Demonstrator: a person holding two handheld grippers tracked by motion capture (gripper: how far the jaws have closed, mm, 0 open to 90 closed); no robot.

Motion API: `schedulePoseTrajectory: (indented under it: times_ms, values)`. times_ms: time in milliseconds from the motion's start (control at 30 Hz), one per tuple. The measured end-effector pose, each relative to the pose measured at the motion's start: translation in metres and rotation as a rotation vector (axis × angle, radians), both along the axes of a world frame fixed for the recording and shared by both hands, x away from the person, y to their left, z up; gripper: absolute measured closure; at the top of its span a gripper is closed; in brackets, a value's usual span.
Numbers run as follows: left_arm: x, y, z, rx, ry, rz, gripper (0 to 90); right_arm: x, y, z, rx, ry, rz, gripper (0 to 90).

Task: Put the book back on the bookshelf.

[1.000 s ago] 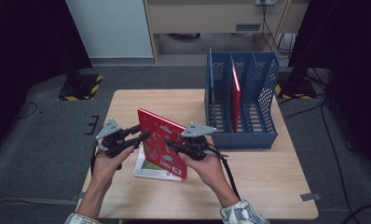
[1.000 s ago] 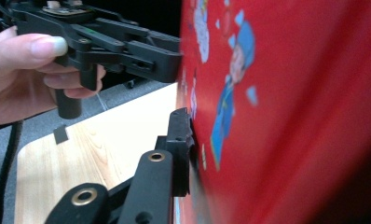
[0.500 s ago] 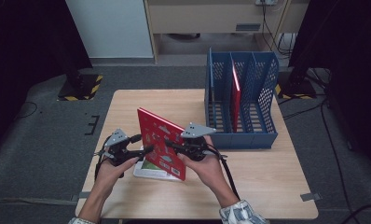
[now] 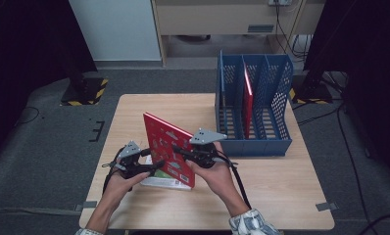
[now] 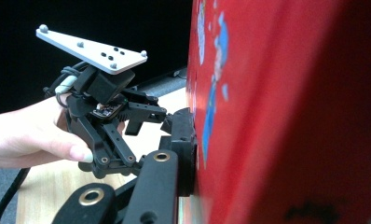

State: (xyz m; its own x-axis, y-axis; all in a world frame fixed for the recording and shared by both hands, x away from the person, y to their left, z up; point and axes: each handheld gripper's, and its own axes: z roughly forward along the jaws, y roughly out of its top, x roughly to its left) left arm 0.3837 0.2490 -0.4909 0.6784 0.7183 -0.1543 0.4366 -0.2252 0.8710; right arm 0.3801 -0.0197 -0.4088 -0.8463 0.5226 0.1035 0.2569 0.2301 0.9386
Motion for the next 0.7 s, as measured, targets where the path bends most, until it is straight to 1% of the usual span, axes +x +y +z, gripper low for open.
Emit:
schedulePoseTrajectory:
  times_ms: [133, 300, 433, 533, 567, 700]
  values:
    - [0.002, 0.0, -0.001, -0.013, 0.006, 0.018, 22.8, 0.002, 0.002, 0.0, -0.001, -0.004, -0.004, 78.7]
    - [0.004, -0.001, -0.001, -0.011, 0.001, 0.026, 23.4, 0.005, 0.002, -0.001, 0.0, -0.002, -0.013, 78.5]
    - [0.007, -0.005, -0.001, 0.0, -0.016, 0.053, 23.5, 0.008, 0.002, 0.0, -0.001, -0.006, -0.019, 78.6]
    - [0.01, -0.008, -0.002, -0.004, -0.019, 0.075, 23.5, 0.011, 0.003, 0.0, -0.006, -0.014, -0.028, 78.6]
    - [0.01, -0.008, -0.002, -0.01, -0.016, 0.077, 23.4, 0.012, 0.003, 0.0, -0.007, -0.017, -0.031, 78.6]
    - [0.01, -0.006, -0.001, -0.006, -0.015, 0.072, 23.0, 0.01, 0.002, 0.0, -0.016, -0.03, -0.029, 78.0]
